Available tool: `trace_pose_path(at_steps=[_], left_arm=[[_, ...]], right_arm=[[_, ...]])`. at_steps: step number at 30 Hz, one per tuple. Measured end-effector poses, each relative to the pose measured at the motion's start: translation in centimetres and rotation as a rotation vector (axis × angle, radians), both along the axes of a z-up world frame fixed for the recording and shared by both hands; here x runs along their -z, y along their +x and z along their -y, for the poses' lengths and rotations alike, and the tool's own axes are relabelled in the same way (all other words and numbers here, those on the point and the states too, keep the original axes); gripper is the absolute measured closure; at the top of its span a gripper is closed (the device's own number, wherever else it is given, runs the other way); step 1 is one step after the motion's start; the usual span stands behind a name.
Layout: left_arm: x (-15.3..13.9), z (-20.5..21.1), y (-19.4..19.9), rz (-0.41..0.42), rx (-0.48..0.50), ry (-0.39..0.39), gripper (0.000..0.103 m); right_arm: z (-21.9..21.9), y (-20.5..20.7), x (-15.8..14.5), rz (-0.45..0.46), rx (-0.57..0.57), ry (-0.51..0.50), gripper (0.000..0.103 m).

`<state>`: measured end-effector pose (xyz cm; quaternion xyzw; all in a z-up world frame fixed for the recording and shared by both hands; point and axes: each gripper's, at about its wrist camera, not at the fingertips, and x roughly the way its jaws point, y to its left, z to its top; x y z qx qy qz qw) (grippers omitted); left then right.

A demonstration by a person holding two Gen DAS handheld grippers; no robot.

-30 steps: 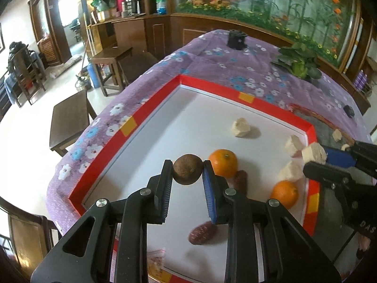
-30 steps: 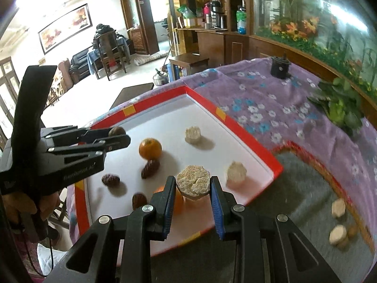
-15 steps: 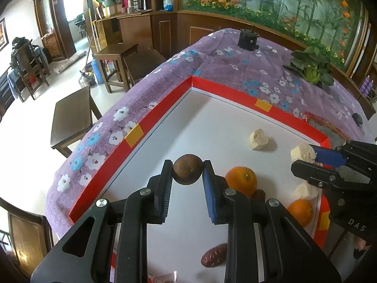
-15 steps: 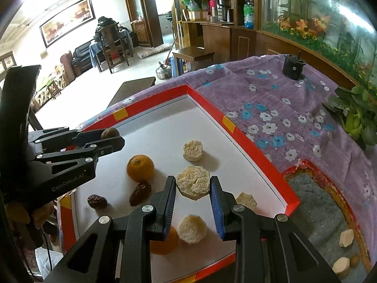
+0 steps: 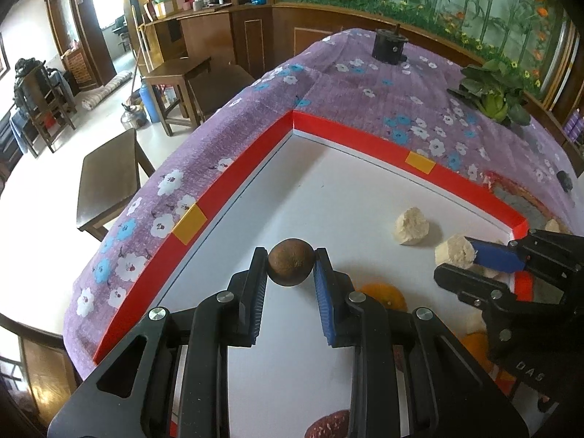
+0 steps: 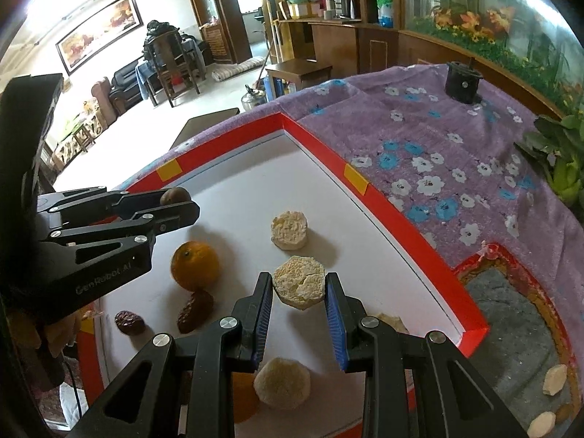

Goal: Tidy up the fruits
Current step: 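Carry the nut and cream chunk into the tray and open both grippers, then withdraw both grippers from the tray back over the mat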

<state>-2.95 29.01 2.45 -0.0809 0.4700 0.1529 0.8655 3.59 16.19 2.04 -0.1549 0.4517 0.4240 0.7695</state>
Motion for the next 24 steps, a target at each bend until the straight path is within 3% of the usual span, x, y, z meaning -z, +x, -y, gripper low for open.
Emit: trace_pose_path(at_steps=[3, 6, 7, 8, 11, 18, 21, 24], left_arm=[[0.5, -0.2, 0.4, -0.025, -0.014, -0.013, 0.078], [0.7, 0.0, 0.6, -0.037, -0.014, 0.005, 0.077], [0.8, 0.0, 0.6, -0.04, -0.012, 0.005, 0.07], [0.8, 0.0, 0.6, -0.041, -0.012, 0.001, 0.056], [0.1, 0.0, 0.4, -0.009, -0.029, 0.004, 0.04], [-1.2, 1.4, -0.6, 0.019, -0.022, 0.035, 0.04], [-2.0, 3.0, -1.0, 0.046, -0.001, 0.053, 0.04], [-2.9, 4.5, -1.4, 0.072, 0.027, 0.05, 0.04]], right_arm=[[0.2, 0.0, 0.1, -0.003, 0.009, 0.009, 0.075], [0.8, -0.2, -0.1, -0.006, 0.017, 0.022, 0.065], [1.0, -0.4, -0.2, -0.008, 0.016, 0.029, 0.064], [1.1, -0.5, -0.4, -0.006, 0.016, 0.035, 0.064], [1.6, -1.1, -1.0, 0.01, 0.022, 0.041, 0.064], [4.4, -2.8, -2.9, 0.06, 0.092, 0.096, 0.062], [6.2, -3.6, -3.4, 0.088, 0.15, 0.118, 0.052], [7.9, -3.9, -3.5, 0.079, 0.19, 0.135, 0.051]])
